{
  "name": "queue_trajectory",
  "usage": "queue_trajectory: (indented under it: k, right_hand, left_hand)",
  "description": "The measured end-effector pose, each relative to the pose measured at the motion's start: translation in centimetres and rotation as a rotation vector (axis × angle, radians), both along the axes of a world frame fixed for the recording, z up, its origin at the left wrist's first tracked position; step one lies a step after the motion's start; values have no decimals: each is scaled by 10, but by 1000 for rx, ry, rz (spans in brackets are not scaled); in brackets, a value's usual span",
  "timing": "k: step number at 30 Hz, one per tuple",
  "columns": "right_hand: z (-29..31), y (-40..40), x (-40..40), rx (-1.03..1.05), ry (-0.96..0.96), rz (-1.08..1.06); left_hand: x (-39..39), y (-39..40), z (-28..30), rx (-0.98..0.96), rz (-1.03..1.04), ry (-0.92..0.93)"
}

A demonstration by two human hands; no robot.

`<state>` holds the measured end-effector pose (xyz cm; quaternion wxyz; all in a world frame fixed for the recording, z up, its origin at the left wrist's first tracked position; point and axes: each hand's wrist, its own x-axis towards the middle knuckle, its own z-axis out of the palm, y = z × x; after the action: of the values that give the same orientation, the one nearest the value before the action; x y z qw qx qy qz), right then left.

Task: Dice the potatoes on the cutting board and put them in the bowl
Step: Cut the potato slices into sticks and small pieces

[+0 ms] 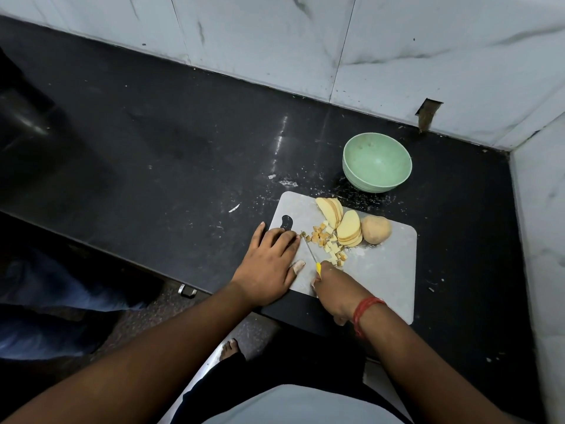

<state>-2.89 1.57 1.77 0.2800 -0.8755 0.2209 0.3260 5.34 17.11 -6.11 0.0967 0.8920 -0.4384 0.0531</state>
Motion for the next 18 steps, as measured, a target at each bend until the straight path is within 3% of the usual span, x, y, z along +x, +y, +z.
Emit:
queue_trajectory:
  k: [14, 18]
  right_hand:
    - [-2, -12, -28, 7, 4, 18]
    - [10, -20, -38, 128, -78, -133]
  left_hand:
    - [0, 0, 0, 45, 4, -6]
    - [1, -1, 0, 36, -37, -6]
